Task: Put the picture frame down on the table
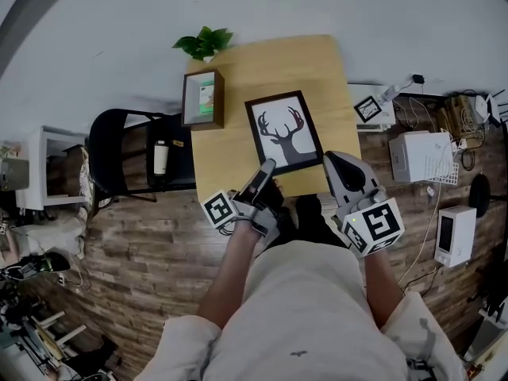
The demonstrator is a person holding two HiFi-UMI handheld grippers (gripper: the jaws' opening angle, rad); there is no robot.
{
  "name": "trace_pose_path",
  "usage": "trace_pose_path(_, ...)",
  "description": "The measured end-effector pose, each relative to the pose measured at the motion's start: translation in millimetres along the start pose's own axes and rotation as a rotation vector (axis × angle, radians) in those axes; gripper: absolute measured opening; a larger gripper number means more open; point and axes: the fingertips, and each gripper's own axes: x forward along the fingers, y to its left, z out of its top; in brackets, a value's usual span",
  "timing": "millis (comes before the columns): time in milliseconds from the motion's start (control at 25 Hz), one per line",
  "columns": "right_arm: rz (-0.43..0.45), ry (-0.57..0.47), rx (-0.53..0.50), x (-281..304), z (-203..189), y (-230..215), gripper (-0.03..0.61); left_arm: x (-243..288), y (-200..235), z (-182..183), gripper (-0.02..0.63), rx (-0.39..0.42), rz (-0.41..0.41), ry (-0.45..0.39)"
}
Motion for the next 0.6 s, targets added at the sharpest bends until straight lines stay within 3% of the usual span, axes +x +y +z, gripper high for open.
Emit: trace_pose_path(600, 0.07, -0.002, -0.012, 27.4, 14.1, -46.6, -0.002, 47.0, 19.2, 10.8, 0.057, -0.005, 0.019, -0.042)
